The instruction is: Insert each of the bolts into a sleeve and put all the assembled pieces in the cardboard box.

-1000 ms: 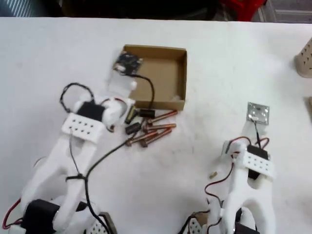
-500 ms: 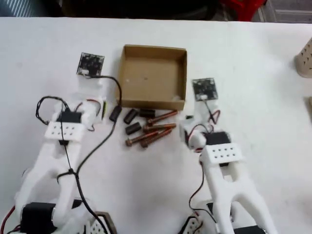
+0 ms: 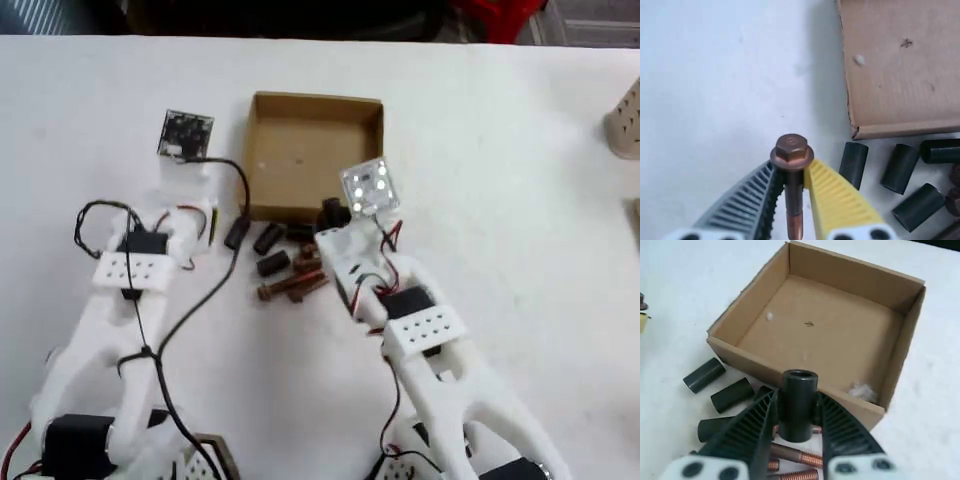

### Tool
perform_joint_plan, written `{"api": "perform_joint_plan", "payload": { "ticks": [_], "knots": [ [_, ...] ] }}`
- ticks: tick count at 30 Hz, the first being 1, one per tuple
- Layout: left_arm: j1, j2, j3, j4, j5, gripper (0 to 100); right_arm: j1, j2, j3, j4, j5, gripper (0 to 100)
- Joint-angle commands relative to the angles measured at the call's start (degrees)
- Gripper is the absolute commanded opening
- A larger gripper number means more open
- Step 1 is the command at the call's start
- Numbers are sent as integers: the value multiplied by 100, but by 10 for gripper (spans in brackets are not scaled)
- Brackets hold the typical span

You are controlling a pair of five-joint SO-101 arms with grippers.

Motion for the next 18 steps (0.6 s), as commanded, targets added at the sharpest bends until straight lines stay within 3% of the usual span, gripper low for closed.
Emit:
{"api": "perform_joint_plan", "payload": {
  "ticks": [1, 6, 11, 18],
  "knots": [
    [-66, -303, -70, -193, 62, 23, -119, -127, 466, -1552, -44, 17],
    [-66, -303, -70, -193, 62, 23, -365, -119, 1099, -3310, -44, 16],
    [-66, -295, -70, -185, 35, 23, -804, 189, 1152, -3890, -44, 16],
    [-31, -295, 176, -413, 18, 23, -716, 2492, 475, -5560, -44, 16]
  ]
}}
